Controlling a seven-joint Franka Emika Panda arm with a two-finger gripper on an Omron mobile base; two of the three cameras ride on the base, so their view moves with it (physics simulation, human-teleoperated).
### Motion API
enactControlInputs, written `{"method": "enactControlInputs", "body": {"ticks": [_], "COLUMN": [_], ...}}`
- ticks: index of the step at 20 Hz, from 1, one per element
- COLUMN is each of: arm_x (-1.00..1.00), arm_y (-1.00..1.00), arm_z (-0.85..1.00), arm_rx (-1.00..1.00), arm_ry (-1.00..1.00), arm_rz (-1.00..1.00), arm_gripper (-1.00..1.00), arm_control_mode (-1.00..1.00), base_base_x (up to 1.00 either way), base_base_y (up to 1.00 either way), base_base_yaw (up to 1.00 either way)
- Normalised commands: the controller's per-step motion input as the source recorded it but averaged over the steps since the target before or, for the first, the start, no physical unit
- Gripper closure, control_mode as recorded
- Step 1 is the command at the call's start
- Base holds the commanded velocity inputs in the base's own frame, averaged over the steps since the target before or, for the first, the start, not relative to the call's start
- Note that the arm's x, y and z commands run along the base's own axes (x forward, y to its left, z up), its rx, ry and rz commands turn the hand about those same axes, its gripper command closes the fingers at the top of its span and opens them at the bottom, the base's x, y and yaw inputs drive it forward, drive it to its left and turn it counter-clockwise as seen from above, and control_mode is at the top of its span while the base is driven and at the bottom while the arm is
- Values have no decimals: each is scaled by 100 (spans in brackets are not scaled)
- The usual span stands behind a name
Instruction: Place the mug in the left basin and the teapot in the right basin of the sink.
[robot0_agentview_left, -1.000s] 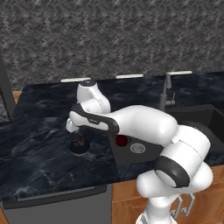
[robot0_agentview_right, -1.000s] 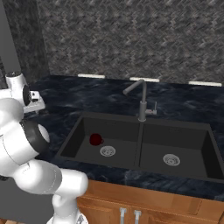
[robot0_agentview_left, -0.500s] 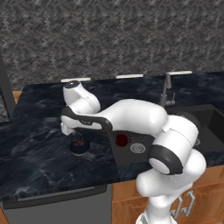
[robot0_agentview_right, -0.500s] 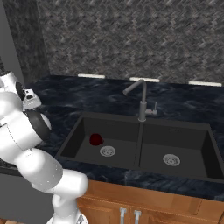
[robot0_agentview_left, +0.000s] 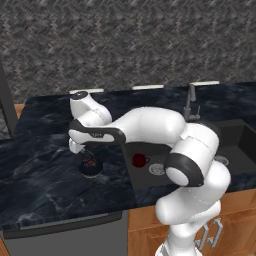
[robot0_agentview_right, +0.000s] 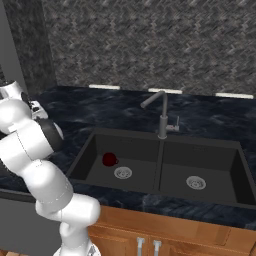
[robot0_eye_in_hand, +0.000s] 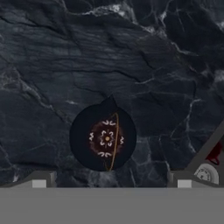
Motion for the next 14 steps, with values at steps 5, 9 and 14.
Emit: {"method": "enactControlInputs", "body": {"ticks": [5,9,14], "arm_x": [1,5,9], "arm_y": [1,6,3], "arm_z": [-18,-20,-19], "arm_rx": [0,0,0], "arm_ry": [4,4,3], "arm_rz": [1,0,0], "arm_gripper": [-100,-100,-100], "arm_control_mode": [-100,-100,-100], "base_base_x": [0,0,0], "base_base_y": [0,0,0], "base_base_yaw": [0,0,0]}}
